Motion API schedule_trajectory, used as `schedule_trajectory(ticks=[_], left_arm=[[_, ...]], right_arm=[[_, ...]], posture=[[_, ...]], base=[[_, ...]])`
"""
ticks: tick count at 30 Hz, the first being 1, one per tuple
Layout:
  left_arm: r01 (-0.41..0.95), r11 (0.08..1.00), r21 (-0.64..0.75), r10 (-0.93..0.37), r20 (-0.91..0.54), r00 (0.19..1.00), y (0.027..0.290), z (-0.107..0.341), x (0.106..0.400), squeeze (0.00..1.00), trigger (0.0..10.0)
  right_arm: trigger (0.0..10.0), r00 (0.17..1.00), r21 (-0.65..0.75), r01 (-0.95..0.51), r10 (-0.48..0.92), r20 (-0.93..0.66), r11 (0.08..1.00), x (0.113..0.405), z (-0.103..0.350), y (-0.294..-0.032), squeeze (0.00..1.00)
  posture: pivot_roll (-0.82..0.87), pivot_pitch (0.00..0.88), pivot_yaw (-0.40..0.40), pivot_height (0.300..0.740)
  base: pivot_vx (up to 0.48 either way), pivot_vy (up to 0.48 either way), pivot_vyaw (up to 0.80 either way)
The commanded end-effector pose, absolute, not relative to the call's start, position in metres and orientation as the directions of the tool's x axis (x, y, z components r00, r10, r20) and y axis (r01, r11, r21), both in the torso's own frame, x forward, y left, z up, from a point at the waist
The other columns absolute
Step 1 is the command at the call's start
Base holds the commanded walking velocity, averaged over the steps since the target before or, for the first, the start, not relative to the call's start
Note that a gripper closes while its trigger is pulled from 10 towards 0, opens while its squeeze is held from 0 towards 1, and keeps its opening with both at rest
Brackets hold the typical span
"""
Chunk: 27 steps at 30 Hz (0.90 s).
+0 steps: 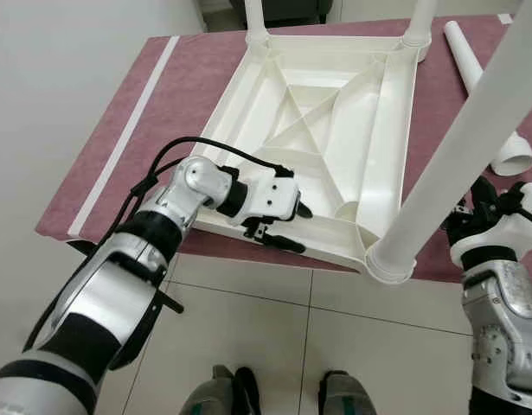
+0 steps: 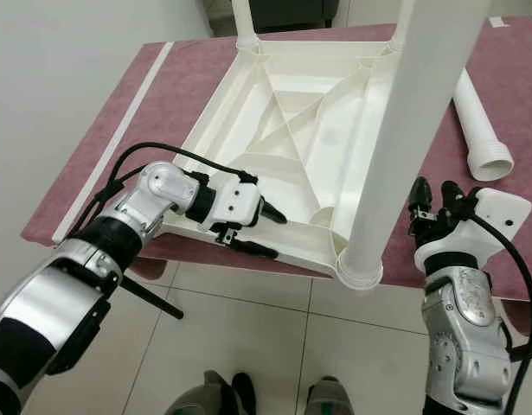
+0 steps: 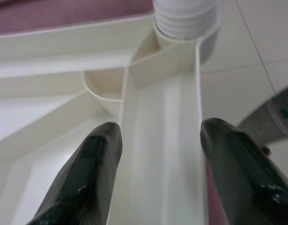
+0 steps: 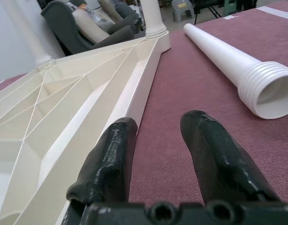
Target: Building children table
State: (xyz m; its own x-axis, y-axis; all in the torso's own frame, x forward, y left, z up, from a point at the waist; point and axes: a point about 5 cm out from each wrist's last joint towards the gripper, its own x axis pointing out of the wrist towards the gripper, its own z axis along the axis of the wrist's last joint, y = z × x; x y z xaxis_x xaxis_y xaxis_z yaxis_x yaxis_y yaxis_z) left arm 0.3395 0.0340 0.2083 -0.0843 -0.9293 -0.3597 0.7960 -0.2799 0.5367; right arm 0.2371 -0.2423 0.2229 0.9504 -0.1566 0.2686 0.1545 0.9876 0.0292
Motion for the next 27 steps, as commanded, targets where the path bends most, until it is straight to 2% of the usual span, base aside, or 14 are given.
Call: schedule_trajectory(ticks=[1, 5, 6, 7, 10, 11, 12, 13, 14, 16, 17, 24, 27], left_arm=[[0.808, 0.046, 0.588, -0.975, -0.149, 0.165, 0.044, 0.215, 0.350, 0.00, 10.0], [0.803, 0.316, 0.506, -0.936, 0.028, 0.351, 0.058, 0.212, 0.347, 0.00, 10.0], [0.803, 0.316, 0.506, -0.936, 0.028, 0.351, 0.058, 0.212, 0.347, 0.00, 10.0], [0.779, 0.449, 0.438, -0.884, 0.093, 0.458, 0.068, 0.207, 0.346, 0.00, 10.0], [0.764, 0.493, 0.416, -0.861, 0.110, 0.496, 0.072, 0.205, 0.345, 0.00, 10.0], [0.735, 0.555, 0.389, -0.823, 0.129, 0.553, 0.078, 0.202, 0.345, 0.00, 10.0], [0.735, 0.555, 0.389, -0.823, 0.129, 0.553, 0.078, 0.202, 0.345, 0.00, 10.0], [0.699, 0.614, 0.366, -0.779, 0.140, 0.611, 0.084, 0.199, 0.346, 0.00, 10.0], [0.699, 0.614, 0.366, -0.779, 0.140, 0.611, 0.084, 0.199, 0.346, 0.00, 10.0], [0.587, 0.732, 0.346, -0.666, 0.180, 0.724, 0.096, 0.200, 0.347, 0.00, 10.0], [0.475, 0.803, 0.359, -0.570, 0.232, 0.788, 0.105, 0.206, 0.348, 0.00, 10.0], [0.461, 0.831, 0.312, -0.540, 0.251, 0.803, 0.108, 0.211, 0.339, 0.00, 10.0], [0.523, 0.801, 0.292, -0.588, 0.216, 0.780, 0.100, 0.200, 0.332, 0.00, 10.0]], right_arm=[[10.0, 0.966, -0.026, 0.099, -0.090, 0.244, 0.995, 0.231, 0.220, -0.239, 0.00], [10.0, 0.982, -0.135, -0.096, 0.116, 0.150, 0.986, 0.219, 0.211, -0.230, 0.00], [10.0, 0.982, -0.135, -0.096, 0.116, 0.150, 0.986, 0.219, 0.211, -0.230, 0.00], [10.0, 0.981, -0.120, -0.109, 0.126, 0.147, 0.987, 0.223, 0.208, -0.225, 0.00], [10.0, 0.982, -0.112, -0.106, 0.122, 0.147, 0.988, 0.225, 0.207, -0.224, 0.00], [10.0, 0.983, -0.105, -0.094, 0.109, 0.149, 0.990, 0.231, 0.204, -0.222, 0.00], [10.0, 0.983, -0.105, -0.094, 0.109, 0.149, 0.990, 0.231, 0.204, -0.222, 0.00], [10.0, 0.984, -0.090, -0.064, 0.078, 0.160, 0.994, 0.238, 0.203, -0.222, 0.00], [10.0, 0.984, -0.090, -0.064, 0.078, 0.160, 0.994, 0.238, 0.203, -0.222, 0.00], [10.0, 0.981, -0.068, 0.025, -0.011, 0.194, 0.997, 0.251, 0.204, -0.225, 0.00], [10.0, 0.971, -0.086, 0.096, -0.075, 0.227, 0.992, 0.260, 0.206, -0.228, 0.00], [10.0, 0.967, -0.081, 0.080, -0.057, 0.248, 0.994, 0.268, 0.208, -0.223, 0.00], [10.0, 0.971, -0.105, 0.038, -0.012, 0.239, 0.994, 0.272, 0.208, -0.221, 0.00]], posture=[[-0.23, 0.167, 0.202, 0.740], [-0.23, 0.159, 0.193, 0.740], [-0.23, 0.159, 0.193, 0.740], [-0.22, 0.148, 0.174, 0.740], [-0.22, 0.146, 0.172, 0.740], [-0.20, 0.141, 0.166, 0.740], [-0.20, 0.141, 0.166, 0.740], [-0.19, 0.131, 0.154, 0.740], [-0.19, 0.131, 0.154, 0.740], [-0.17, 0.118, 0.142, 0.740], [-0.16, 0.108, 0.132, 0.740], [-0.16, 0.095, 0.115, 0.740], [-0.15, 0.085, 0.100, 0.740]], base=[[0.000, 0.000, 0.00], [0.000, 0.000, 0.00], [0.000, 0.000, 0.00], [0.000, 0.000, 0.00], [0.000, 0.000, 0.00], [0.000, 0.000, 0.00], [0.000, 0.000, 0.00], [0.000, 0.000, 0.00], [0.000, 0.000, 0.00], [0.000, 0.000, 0.00], [0.000, 0.000, 0.00], [0.000, 0.000, 0.00], [0.000, 0.000, 0.00]])
